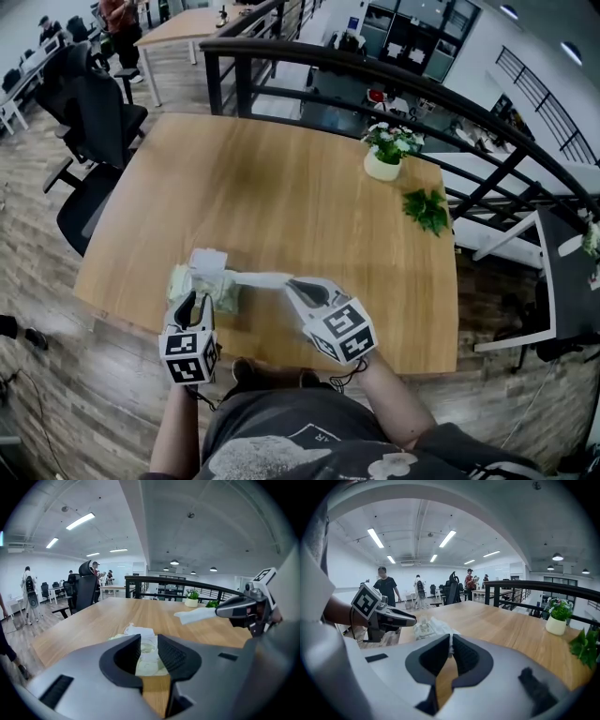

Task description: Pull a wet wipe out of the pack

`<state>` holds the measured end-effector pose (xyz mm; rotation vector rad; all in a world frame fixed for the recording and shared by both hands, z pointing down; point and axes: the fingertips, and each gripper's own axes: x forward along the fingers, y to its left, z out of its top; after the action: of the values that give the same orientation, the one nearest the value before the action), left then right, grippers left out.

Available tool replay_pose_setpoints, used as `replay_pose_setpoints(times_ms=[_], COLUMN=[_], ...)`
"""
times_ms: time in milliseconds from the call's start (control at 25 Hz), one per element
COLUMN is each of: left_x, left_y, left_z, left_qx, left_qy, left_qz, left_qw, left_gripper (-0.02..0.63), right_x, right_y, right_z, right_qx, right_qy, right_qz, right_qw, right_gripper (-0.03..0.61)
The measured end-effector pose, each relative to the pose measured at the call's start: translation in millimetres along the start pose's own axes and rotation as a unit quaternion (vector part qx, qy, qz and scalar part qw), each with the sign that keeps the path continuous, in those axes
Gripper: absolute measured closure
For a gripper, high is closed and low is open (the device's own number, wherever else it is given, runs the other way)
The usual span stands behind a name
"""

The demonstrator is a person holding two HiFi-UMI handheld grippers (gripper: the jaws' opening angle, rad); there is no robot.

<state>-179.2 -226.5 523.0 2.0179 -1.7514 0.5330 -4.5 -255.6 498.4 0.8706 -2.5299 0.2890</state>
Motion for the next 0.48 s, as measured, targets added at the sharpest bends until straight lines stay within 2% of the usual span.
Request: replay_pose_setpoints(times_ms=[80,480], left_x=[-3.2,-28.8], left_y=[-9.6,-55.6], left_z=[0.2,20.7], left_qx=[-0.001,-0.012], left_qy=[-0.002,-0.047], left_qz=[-0.001,0.021], left_qw=[1.0,0.9986], left_gripper=[0.499,0.495], right_x=[-7.5,-48.2], right_y=[-3.5,-17.4], right_z=[-1.0,-3.6], right_qx=[-0.001,0.001], right_qy=[-0.005,-0.026], right_qz=[0.003,0.022], right_qw=[1.0,0.999], right_gripper=[0.543,0.543])
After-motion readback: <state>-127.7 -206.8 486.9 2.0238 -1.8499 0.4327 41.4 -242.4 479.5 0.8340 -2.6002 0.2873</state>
